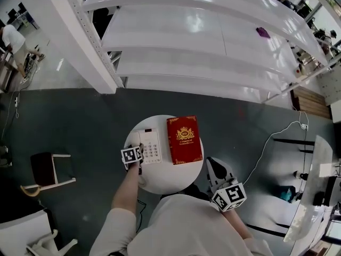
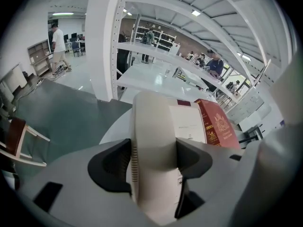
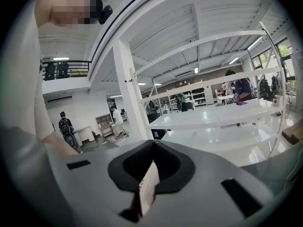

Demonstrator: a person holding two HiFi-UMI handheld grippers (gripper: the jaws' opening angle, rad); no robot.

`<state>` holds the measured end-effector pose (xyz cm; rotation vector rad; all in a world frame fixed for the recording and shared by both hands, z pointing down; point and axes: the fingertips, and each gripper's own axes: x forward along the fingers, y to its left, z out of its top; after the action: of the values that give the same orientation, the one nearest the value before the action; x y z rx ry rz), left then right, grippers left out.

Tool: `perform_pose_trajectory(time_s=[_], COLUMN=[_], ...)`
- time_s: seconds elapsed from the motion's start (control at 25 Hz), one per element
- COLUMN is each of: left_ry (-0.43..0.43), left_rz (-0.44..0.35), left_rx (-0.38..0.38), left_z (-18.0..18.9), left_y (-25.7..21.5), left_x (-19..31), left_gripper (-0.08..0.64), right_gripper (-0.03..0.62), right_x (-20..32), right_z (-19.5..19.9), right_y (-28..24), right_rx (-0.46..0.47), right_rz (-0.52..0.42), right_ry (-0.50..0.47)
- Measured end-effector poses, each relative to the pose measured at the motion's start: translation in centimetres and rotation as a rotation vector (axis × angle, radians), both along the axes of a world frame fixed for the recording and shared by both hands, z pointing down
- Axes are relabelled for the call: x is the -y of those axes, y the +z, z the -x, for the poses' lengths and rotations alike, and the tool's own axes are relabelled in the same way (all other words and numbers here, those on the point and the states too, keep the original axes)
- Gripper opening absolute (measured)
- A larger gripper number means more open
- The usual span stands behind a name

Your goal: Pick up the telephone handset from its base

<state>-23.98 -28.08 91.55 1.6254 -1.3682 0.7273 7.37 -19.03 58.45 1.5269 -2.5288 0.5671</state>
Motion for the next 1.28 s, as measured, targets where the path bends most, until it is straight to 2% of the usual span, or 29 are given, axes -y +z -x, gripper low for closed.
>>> perform_pose_trajectory(time_s=[0.32,0.68,0.88,1.28], left_ry=[-0.014,-0.051,-0.082,-0.090], left_rz=[-0.007,-0.016,-0.047,-0.117], left_rx=[0.011,0.055,0.056,0.054], left_z=[0.2,0.9,1.0,1.1], left_y=[-0.1,-0.9,-1.6,-3.5], left_x=[-0.1,-0.7,-1.0,-2.0], left_gripper=[0.277,0.244,0.225,0.225], right_gripper=[0.009,0.009,0.009,0.009], right_x=[-0.3,-0.7,-1.1,-2.3], right_z=[-0.3,-1.4,-1.8,-2.4], right_y=[-0.4,-0.8,-0.9,-1.5], right_rx=[-0.003,0.007,0.014,0.026], right_rz=[-0.013,-0.021,-0.027,-0.049], right_ry=[-0.004,0.010,0.009,0.000])
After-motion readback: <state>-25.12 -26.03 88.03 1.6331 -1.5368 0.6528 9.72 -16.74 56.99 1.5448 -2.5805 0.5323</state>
